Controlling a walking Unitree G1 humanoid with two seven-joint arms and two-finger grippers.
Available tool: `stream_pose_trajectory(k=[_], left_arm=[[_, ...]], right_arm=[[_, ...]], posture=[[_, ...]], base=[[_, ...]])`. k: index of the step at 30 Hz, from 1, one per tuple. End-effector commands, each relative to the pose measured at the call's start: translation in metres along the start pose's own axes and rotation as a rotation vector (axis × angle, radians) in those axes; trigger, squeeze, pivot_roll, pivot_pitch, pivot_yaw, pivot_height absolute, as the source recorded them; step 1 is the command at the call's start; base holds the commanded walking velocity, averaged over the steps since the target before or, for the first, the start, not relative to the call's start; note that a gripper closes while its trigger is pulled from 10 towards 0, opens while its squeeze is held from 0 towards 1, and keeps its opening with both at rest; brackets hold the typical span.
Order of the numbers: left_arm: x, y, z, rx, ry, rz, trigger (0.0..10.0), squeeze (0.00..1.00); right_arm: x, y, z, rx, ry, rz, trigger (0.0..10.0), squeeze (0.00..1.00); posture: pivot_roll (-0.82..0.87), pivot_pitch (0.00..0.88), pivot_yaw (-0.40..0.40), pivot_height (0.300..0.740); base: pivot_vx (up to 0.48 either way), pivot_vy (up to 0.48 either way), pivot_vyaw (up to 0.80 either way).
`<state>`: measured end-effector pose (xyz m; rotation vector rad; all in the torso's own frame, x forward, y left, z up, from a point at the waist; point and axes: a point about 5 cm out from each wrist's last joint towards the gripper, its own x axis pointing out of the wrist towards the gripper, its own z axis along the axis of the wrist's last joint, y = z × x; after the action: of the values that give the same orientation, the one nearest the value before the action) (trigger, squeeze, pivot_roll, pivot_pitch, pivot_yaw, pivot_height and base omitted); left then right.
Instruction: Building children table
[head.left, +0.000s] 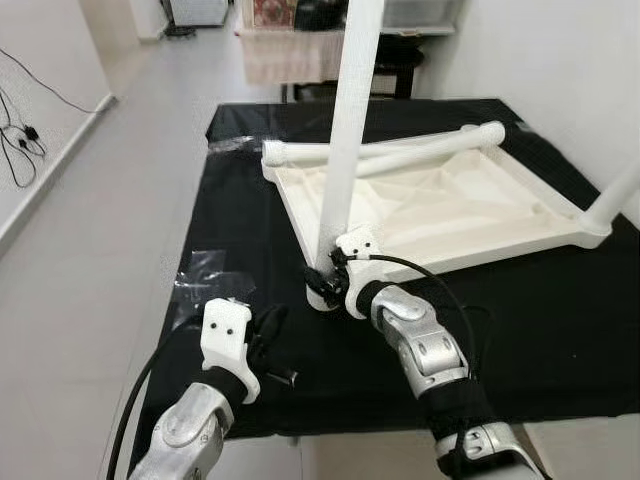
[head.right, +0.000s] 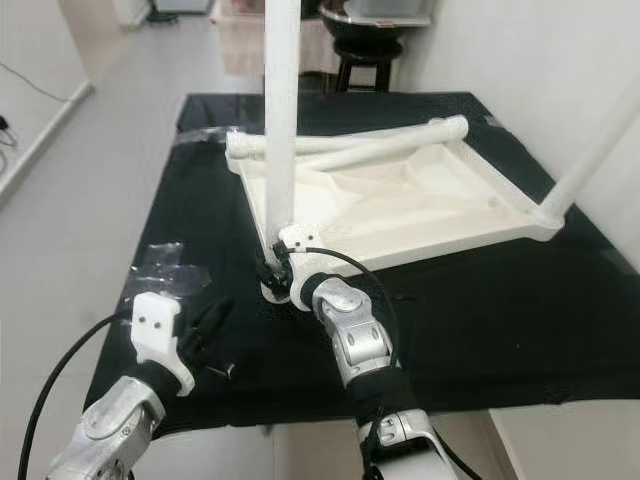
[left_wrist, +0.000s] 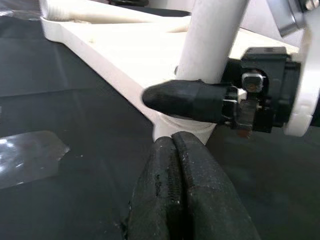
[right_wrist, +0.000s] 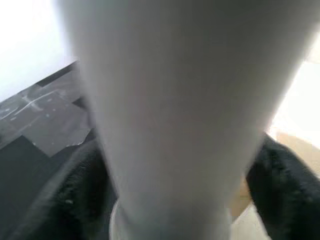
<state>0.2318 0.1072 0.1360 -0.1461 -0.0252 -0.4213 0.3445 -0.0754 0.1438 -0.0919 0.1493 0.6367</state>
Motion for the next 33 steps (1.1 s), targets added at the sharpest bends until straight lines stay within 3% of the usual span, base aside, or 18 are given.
stream_pose_trajectory(k=[1,2,3,6,7,11,16,17,18,19,28,31,33], left_arm=[[0.000,0.000,-0.002,-0.001,0.005,0.007,10.0,0.00],[0.000,0.000,-0.002,-0.003,0.005,0.004,10.0,0.00],[0.000,0.000,-0.002,-0.005,0.006,0.001,10.0,0.00],[0.001,0.000,-0.002,-0.006,0.006,0.000,10.0,0.00],[0.001,-0.001,-0.002,-0.006,0.007,-0.002,10.0,0.00],[0.000,-0.001,-0.002,-0.006,0.008,-0.001,10.0,0.00],[0.000,-0.001,-0.002,-0.005,0.008,0.001,10.0,0.00],[0.000,-0.001,-0.002,-0.005,0.009,0.001,10.0,0.00],[0.000,-0.001,-0.002,-0.005,0.009,0.001,10.0,0.00],[-0.001,-0.001,-0.002,-0.005,0.009,0.001,10.0,0.00],[-0.001,-0.002,-0.002,-0.007,0.011,0.000,10.0,0.00],[-0.001,-0.002,-0.002,-0.008,0.011,-0.001,10.0,0.00],[-0.001,-0.002,-0.002,-0.010,0.010,-0.001,10.0,0.00]], right_arm=[[0.003,0.003,0.017,-0.007,-0.059,0.043,10.0,1.00],[0.003,0.002,0.040,-0.004,-0.146,0.150,10.0,0.00],[0.003,0.002,0.059,-0.019,-0.214,0.245,10.0,0.00],[0.002,0.002,0.071,-0.043,-0.252,0.324,10.0,0.00],[0.001,0.003,0.076,-0.086,-0.261,0.418,10.0,0.00],[0.001,0.005,0.071,-0.200,-0.182,0.594,10.0,0.00],[0.005,-0.001,0.061,-0.176,-0.118,0.632,10.0,0.00],[0.005,-0.004,0.059,-0.144,-0.110,0.654,1.8,0.00],[0.005,-0.004,0.059,-0.144,-0.110,0.654,1.8,0.00],[0.004,-0.005,0.057,-0.121,-0.107,0.680,0.0,0.00],[-0.003,-0.011,0.056,-0.102,-0.127,0.702,0.0,0.00],[-0.007,-0.017,0.054,-0.099,-0.148,0.661,0.0,0.00],[-0.012,-0.019,0.042,-0.079,-0.146,0.553,0.0,0.00]], posture=[[0.09,0.107,-0.040,0.740],[0.09,0.108,-0.038,0.740],[0.09,0.108,-0.037,0.740],[0.09,0.107,-0.037,0.740],[0.10,0.108,-0.038,0.740],[0.10,0.110,-0.041,0.740],[0.10,0.113,-0.044,0.740],[0.11,0.114,-0.044,0.740],[0.11,0.114,-0.044,0.740],[0.11,0.118,-0.043,0.740],[0.10,0.121,-0.038,0.740],[0.09,0.123,-0.037,0.740],[0.09,0.127,-0.036,0.740]], base=[[0.000,0.000,0.00],[0.000,0.000,0.00],[0.000,0.000,0.00],[0.000,0.000,0.00],[0.000,0.000,0.00],[0.000,0.000,0.00],[0.000,0.000,0.00],[0.000,0.000,0.00],[0.000,0.000,0.00],[0.000,0.000,0.00],[0.000,0.000,0.00],[0.000,0.000,0.00],[0.000,0.000,0.00]])
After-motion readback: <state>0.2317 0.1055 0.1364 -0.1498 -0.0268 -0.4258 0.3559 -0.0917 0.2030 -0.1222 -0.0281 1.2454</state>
